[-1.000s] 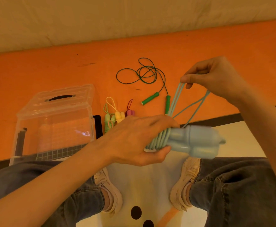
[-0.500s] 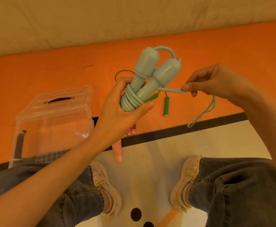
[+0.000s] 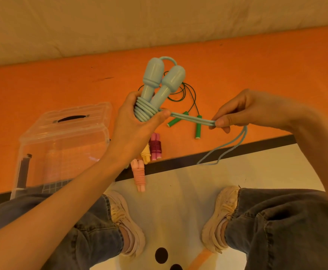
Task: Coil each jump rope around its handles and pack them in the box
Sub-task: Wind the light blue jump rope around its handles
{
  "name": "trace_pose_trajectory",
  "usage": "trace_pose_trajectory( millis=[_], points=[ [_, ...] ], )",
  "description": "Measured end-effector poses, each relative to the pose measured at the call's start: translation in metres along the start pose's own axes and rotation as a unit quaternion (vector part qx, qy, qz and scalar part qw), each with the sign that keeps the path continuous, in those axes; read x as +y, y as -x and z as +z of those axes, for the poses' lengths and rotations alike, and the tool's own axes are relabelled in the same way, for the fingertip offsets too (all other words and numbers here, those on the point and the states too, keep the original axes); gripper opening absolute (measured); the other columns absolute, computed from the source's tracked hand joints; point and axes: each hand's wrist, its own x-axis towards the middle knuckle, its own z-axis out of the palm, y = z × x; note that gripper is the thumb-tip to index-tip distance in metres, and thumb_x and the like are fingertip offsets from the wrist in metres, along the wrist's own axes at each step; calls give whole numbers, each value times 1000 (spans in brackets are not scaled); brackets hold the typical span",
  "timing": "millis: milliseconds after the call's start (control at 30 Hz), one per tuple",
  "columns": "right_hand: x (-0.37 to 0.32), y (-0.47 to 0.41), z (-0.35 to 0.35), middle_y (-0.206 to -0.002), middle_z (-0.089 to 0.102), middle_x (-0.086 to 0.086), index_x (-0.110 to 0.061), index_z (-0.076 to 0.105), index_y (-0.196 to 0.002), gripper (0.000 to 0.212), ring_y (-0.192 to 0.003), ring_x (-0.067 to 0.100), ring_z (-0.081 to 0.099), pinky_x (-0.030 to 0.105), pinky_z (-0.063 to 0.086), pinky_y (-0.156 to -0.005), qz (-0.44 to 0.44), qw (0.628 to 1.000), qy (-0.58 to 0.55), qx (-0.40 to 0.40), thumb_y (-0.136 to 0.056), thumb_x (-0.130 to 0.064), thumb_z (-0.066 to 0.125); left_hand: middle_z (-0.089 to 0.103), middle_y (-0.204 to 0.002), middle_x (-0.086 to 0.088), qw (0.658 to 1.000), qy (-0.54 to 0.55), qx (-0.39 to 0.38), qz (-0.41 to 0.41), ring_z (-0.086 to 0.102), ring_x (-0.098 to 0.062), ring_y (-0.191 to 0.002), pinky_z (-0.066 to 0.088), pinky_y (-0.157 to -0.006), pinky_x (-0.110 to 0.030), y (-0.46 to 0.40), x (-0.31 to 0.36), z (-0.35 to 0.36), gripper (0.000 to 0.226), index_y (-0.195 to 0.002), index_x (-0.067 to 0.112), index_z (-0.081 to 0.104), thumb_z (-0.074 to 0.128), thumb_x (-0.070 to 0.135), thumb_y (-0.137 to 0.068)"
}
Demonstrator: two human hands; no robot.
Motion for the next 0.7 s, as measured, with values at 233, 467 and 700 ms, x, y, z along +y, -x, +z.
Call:
trace_pose_trajectory(
  millis=[233,467,700],
  points=[
    [-6,2,3,-65,66,-1,-23,77,-76,16,-60,6,54,22,46,-66,-31,997,-34,-62,-79,-24,61,57,-81,14,999,-25,-34,18,57,10,-66,42,-58,-7,-3,-2,-2,45,-119,6,53,75,7,-79],
    [-12,3,7,-66,65,3,-37,74,-63,28,-71,16,57,36,47,-79,-64,993,-53,-79,-81,-22,59,55,-111,14,944,-307,-55,109,47,1,-81,35,-60,-17,-6,-16,-7,60,-128,30,49,73,49,-76],
    [-15,3,16,-65,65,2,-40,74,-62,28,-65,10,55,33,49,-80,-70,992,-53,-86,-81,-24,60,59,-111,2,887,-425,-32,176,62,-24,-81,46,-60,-34,-7,-15,-11,60,-125,24,52,45,63,-80]
  ],
)
